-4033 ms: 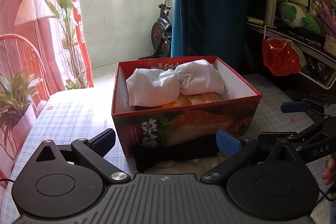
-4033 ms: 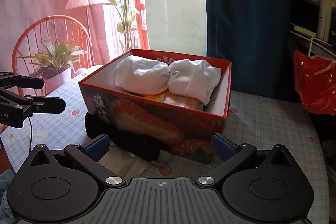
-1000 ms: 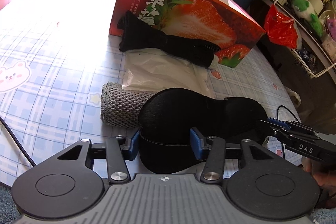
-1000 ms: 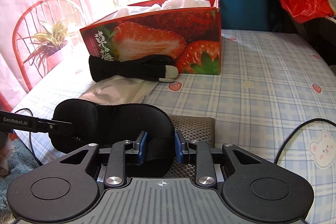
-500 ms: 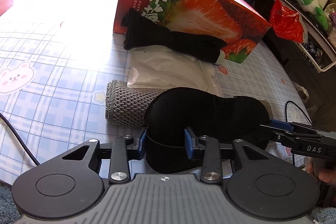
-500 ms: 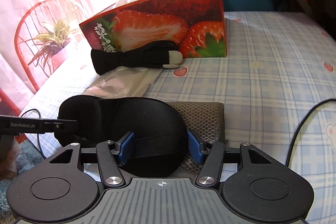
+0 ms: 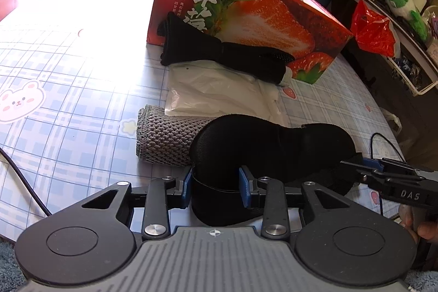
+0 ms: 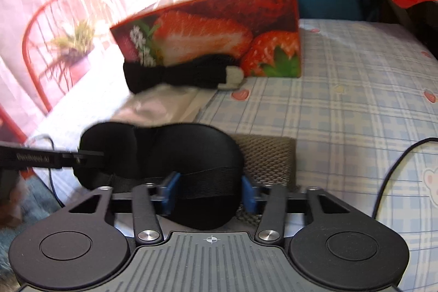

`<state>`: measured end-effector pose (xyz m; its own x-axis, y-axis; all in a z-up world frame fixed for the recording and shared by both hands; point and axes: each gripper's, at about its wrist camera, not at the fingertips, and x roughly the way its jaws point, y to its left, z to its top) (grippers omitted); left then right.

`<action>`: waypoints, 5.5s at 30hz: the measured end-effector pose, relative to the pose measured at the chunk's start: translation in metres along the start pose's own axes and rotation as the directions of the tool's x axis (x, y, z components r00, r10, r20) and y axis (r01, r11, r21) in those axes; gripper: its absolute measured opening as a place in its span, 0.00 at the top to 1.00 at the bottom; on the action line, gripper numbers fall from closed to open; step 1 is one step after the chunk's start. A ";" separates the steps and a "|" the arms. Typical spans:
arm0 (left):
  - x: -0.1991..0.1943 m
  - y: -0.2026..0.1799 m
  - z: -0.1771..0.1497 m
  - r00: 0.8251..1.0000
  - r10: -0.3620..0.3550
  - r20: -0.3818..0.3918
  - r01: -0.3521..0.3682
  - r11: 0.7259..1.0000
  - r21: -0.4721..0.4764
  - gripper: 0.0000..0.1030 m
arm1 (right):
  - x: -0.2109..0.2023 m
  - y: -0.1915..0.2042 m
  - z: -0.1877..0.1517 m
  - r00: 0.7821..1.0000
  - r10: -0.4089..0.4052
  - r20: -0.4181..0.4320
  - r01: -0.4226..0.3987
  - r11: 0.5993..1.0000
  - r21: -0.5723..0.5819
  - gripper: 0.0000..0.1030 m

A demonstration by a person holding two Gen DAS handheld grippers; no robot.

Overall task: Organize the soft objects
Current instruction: 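Lift the black eye mask with the left gripper and carry it into the red box, then open the left gripper to drop the eye mask in the box, then move both grippers down onto the grey knit towel on the table, then close both grippers on the grey knit towel, each on one end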

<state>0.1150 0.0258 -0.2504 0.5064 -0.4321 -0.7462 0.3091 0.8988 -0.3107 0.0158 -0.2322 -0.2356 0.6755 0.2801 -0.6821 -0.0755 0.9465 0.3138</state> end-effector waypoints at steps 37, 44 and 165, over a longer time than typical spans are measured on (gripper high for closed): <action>-0.026 -0.050 0.222 0.959 0.044 0.280 -0.098 0.978 0.185 0.83 | -0.006 0.022 0.231 0.957 0.032 0.288 0.017 0.985 -0.169 0.95; 0.031 -0.032 0.232 0.986 0.127 0.111 -0.143 0.978 0.151 0.83 | 0.051 -0.004 0.233 0.988 -0.031 0.152 0.045 0.995 -0.085 0.95; 0.006 0.009 0.007 0.988 0.118 0.095 -0.126 0.988 0.086 0.66 | 0.023 -0.007 0.001 0.993 -0.088 0.073 0.093 0.993 -0.071 0.77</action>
<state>0.1262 0.0314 -0.2536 0.6136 -0.3282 -0.7181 0.3112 0.9364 -0.1621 0.0331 -0.2325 -0.2531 0.7311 0.1833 -0.6572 -0.0641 0.9774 0.2013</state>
